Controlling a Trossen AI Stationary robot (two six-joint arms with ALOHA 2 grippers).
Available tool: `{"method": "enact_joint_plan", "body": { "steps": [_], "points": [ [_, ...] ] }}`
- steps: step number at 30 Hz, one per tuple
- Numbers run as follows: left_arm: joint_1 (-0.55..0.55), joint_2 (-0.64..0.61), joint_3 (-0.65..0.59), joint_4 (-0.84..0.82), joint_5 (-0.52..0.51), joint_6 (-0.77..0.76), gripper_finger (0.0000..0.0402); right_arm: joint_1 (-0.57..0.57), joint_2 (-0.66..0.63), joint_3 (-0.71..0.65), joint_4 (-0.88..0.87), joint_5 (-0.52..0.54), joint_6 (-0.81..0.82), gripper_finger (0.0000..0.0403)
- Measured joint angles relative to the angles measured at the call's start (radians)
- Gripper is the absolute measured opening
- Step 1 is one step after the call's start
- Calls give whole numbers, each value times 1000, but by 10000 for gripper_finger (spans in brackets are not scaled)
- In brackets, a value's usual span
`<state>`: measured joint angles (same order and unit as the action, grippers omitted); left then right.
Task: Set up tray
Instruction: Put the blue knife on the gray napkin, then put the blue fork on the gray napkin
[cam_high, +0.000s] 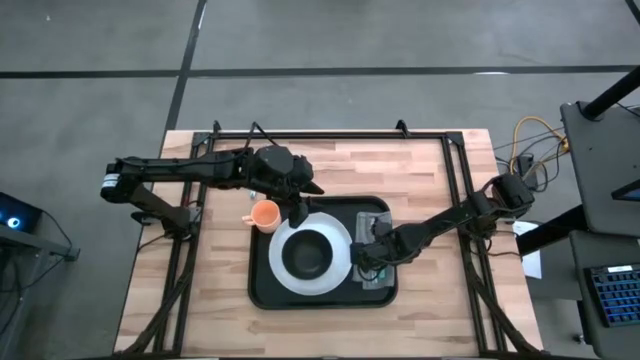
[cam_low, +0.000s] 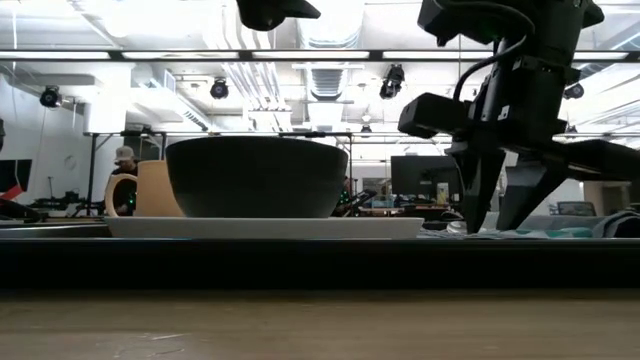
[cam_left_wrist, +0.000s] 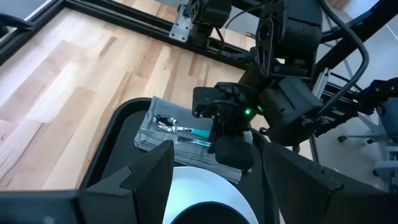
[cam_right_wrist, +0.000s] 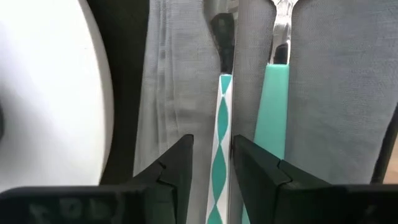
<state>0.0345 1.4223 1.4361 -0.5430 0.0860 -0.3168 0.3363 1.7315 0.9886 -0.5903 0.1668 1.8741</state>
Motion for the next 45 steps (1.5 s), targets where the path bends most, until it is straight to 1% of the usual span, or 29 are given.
{"method": "enact_joint_plan", "body": {
  "steps": [5, 8, 10, 11, 13, 14, 15, 18, 19, 20, 21, 23, 24, 26, 29, 34, 36, 39, 42, 45],
  "points": [
    [0, 0, 0, 0, 0, 3, 226, 0, -31, 0, -5, -3, -14, 93],
    [0, 0, 0, 0, -1, 4, 226, 1, -70, 0, -21, 1, -19, 89],
    [0, 0, 0, 0, -24, -1, 226, 2, -105, 0, -44, 29, -22, 86],
    [-1, 0, 0, 0, -54, -20, 226, 2, -124, 0, -59, 49, -29, 86],
    [-1, 0, 0, -10, -163, -76, 226, 2, -167, 0, -92, 94, -54, 86],
    [-1, 0, 0, -33, -240, -119, 226, -1, -191, 1, -108, 114, -73, 87],
    [-1, 0, 0, -69, -334, -168, 226, -2, -213, 0, -124, 134, -97, 89],
    [2, -1, -14, -256, -680, -303, 226, -2, -272, 0, -137, 219, -179, 96],
    [14, -2, -27, -316, -759, -334, 226, -2, -291, 0, -140, 245, -201, 100],
    [33, -2, -43, -362, -792, -360, 226, -3, -311, 0, -138, 265, -224, 104],
    [59, -2, -61, -391, -789, -382, 226, -2, -329, 0, -138, 284, -250, 109],
    [122, -2, -118, -412, -704, -426, 226, -2, -365, 0, -135, 326, -317, 122],
    [153, -2, -154, -404, -656, -445, 226, -2, -382, 0, -134, 348, -350, 130],
    [208, -2, -231, -367, -613, -467, 226, -3, -419, 0, -133, 386, -424, 147],
    [288, -2, -326, -319, -607, -497, 226, -3, -467, 1, -131, 435, -513, 172],
    [422, -2, -436, -283, -601, -490, 226, -14, -528, 6, -120, 440, -620, 201],
    [468, -1, -474, -222, -569, -431, 225, -20, -541, 8, -90, 440, -662, 206],
    [518, 0, -510, -101, -505, -350, 221, -25, -547, 19, 0, 440, -759, 210],
    [542, 0, -527, -51, -511, -340, 215, -30, -540, 36, 82, 439, -842, 210],
    [566, 0, -545, -7, -506, -339, 208, -40, -524, 57, 112, 439, -864, 210]
  ]
}}
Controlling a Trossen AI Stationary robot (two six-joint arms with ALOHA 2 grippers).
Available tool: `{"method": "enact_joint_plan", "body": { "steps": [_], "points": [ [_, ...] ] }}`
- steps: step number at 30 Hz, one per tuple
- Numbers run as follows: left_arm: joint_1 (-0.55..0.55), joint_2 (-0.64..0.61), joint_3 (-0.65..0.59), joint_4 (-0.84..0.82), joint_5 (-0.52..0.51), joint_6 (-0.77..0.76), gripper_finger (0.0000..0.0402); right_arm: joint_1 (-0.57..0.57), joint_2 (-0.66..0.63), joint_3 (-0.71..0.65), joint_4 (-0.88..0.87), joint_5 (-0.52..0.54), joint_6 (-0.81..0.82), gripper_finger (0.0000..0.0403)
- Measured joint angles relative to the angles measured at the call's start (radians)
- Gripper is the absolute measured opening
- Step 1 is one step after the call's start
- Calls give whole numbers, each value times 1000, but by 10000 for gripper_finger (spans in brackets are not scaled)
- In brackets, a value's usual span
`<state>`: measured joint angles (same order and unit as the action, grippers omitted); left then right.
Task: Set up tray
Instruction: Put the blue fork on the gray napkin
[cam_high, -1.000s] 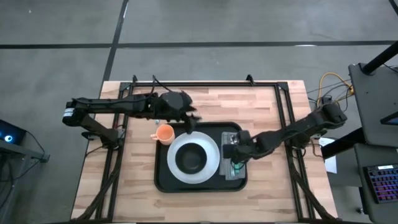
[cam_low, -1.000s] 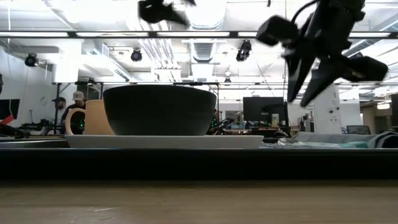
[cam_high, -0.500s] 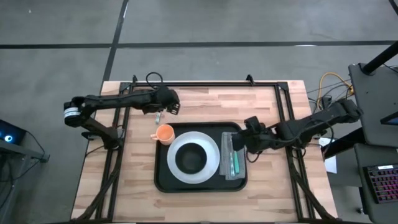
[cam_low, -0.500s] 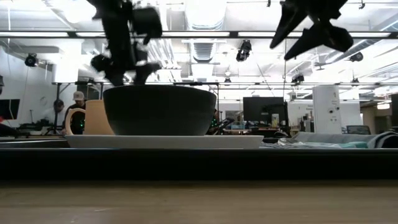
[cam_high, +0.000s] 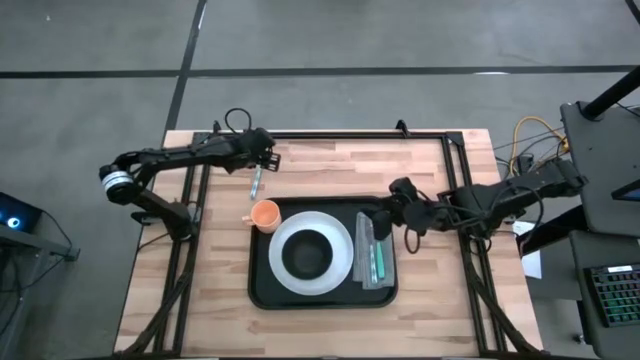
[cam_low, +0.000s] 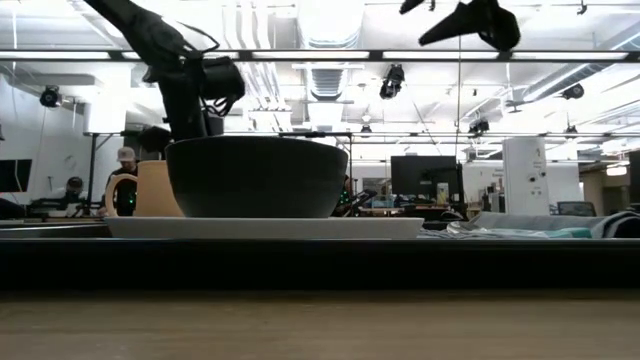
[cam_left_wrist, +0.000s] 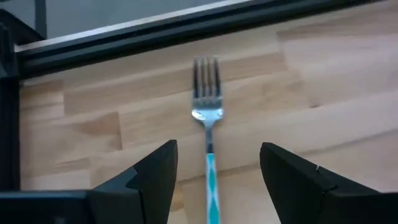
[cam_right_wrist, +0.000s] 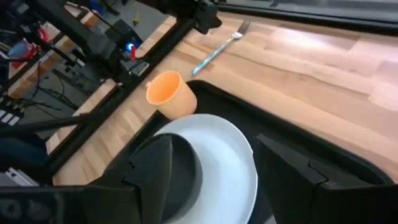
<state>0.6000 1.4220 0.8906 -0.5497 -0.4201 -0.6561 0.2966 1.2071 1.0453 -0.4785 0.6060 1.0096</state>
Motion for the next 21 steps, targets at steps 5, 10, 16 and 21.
{"method": "enact_joint_plan", "body": {
  "steps": [5, 10, 16, 21],
  "points": [
    [22, 71, -38, 23, 12, 30, 202, -12, 21, 32, 3, -1, -31, 210],
    [22, 192, -18, 23, 20, 73, 202, -16, 32, 51, 6, -1, -26, 210],
    [23, 266, 30, 66, 26, 95, 202, -16, 38, 70, 3, -2, -18, 210],
    [36, 316, 43, 83, 22, 80, 202, -16, 46, 86, 4, -4, 4, 210]
  ]
}}
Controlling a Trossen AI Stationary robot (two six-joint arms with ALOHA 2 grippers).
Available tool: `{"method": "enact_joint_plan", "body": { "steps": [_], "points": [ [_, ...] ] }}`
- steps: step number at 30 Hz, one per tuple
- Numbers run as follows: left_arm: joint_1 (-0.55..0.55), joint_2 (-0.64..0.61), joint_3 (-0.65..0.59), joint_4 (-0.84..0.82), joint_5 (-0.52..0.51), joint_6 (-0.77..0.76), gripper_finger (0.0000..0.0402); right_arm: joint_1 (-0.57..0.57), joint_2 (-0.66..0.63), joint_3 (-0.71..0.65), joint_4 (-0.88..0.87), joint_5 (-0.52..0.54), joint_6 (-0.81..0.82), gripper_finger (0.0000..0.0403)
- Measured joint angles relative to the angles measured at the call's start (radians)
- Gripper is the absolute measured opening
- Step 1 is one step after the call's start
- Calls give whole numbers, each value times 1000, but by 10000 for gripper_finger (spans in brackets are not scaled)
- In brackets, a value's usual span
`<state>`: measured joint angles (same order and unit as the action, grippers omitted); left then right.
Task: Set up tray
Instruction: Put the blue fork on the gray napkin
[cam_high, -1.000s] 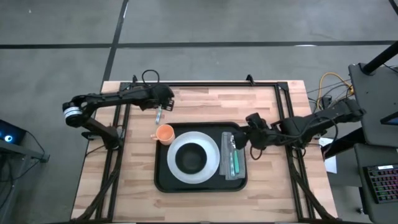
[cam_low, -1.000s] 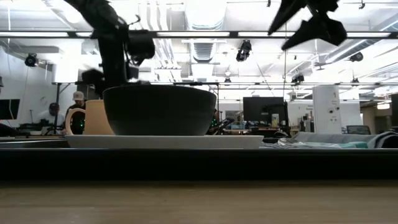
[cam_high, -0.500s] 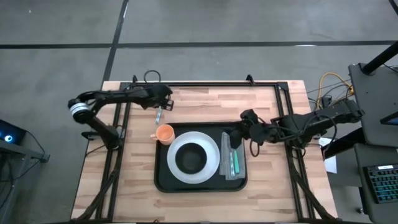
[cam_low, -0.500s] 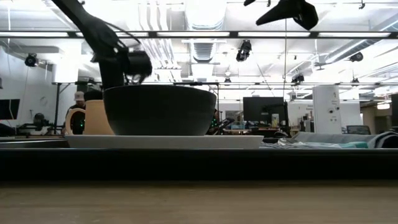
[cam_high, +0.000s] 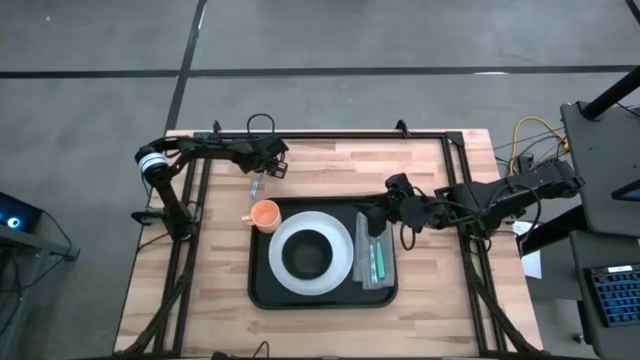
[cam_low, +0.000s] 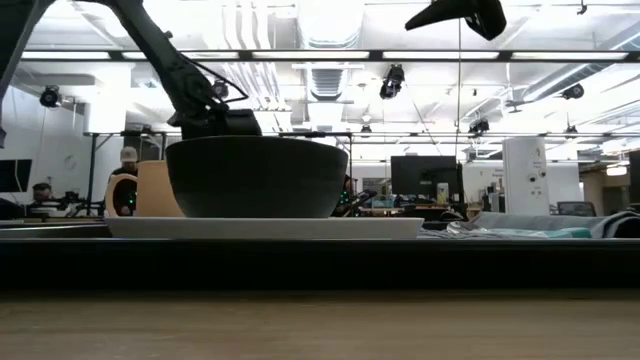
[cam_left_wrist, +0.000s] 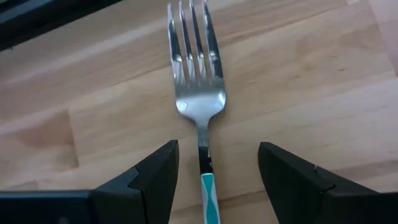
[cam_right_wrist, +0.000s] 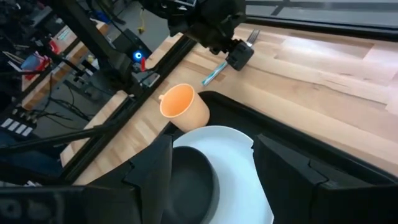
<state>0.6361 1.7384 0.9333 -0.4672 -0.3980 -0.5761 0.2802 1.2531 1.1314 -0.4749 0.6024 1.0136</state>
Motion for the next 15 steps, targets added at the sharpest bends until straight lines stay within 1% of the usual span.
{"method": "enact_joint_plan", "body": {
  "steps": [4, 8, 10, 13, 15],
  "points": [
    [-1, 7, 0, -4, -13, -20, 202, 1, 7, 11, 1, -1, -3, 210],
    [4, 5, -2, -17, -21, -104, 192, 1, 9, 11, 2, -3, -1, 210],
    [10, 5, -2, -26, -14, -152, 175, 1, 9, 11, 2, -4, -1, 210],
    [21, 6, -4, -27, 20, -211, 140, 1, 9, 12, 7, -8, -3, 210],
    [26, 6, -4, -25, 31, -210, 116, 3, 9, 12, 12, -9, -4, 210]
  ]
}}
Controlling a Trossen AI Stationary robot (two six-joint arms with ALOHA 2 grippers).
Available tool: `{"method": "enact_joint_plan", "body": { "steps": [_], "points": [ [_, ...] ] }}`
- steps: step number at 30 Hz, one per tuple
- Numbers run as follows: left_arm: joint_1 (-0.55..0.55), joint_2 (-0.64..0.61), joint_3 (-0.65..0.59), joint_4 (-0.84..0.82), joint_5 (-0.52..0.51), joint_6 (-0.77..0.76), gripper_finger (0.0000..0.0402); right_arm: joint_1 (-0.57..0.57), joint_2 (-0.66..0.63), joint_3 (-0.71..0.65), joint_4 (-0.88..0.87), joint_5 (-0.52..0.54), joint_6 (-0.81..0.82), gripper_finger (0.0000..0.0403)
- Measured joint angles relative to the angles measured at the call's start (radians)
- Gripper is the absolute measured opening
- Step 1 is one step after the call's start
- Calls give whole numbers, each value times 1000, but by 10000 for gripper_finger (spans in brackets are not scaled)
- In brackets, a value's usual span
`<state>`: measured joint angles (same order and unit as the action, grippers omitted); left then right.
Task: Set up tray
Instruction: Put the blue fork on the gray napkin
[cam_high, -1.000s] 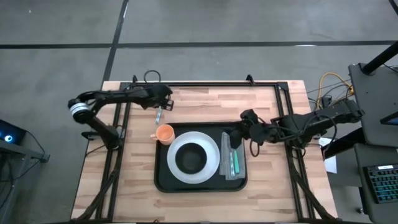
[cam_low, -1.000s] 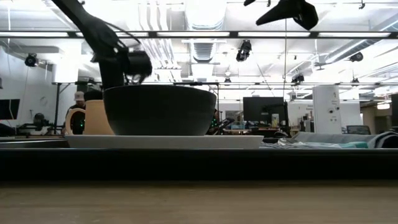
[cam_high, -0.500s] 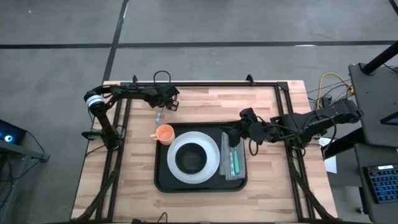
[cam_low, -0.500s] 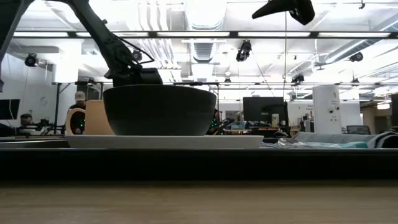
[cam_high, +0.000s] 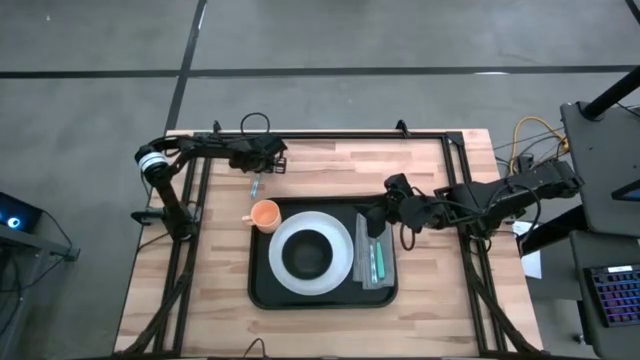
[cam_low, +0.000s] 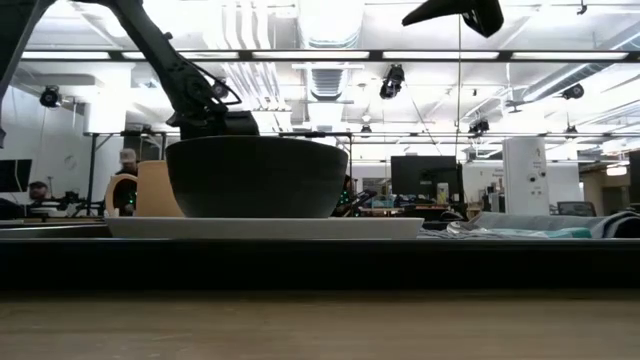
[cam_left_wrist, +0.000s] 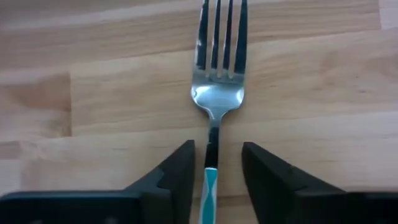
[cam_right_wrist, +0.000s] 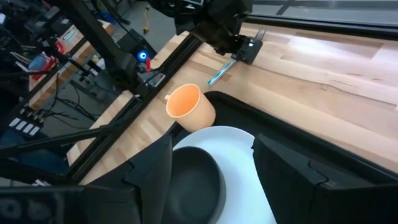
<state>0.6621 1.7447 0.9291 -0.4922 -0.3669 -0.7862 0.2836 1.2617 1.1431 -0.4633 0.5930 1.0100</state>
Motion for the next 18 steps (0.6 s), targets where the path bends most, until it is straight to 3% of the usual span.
{"method": "enact_joint_plan", "body": {
  "steps": [8, 18],
  "points": [
    [2, -1, 0, -8, -12, 18, 14, 0, 0, 16, 7, -45, -25, 210],
    [-50, -133, 62, -24, -99, 0, 4, -1, 1, 20, 1, -16, -54, 210]
  ]
}}
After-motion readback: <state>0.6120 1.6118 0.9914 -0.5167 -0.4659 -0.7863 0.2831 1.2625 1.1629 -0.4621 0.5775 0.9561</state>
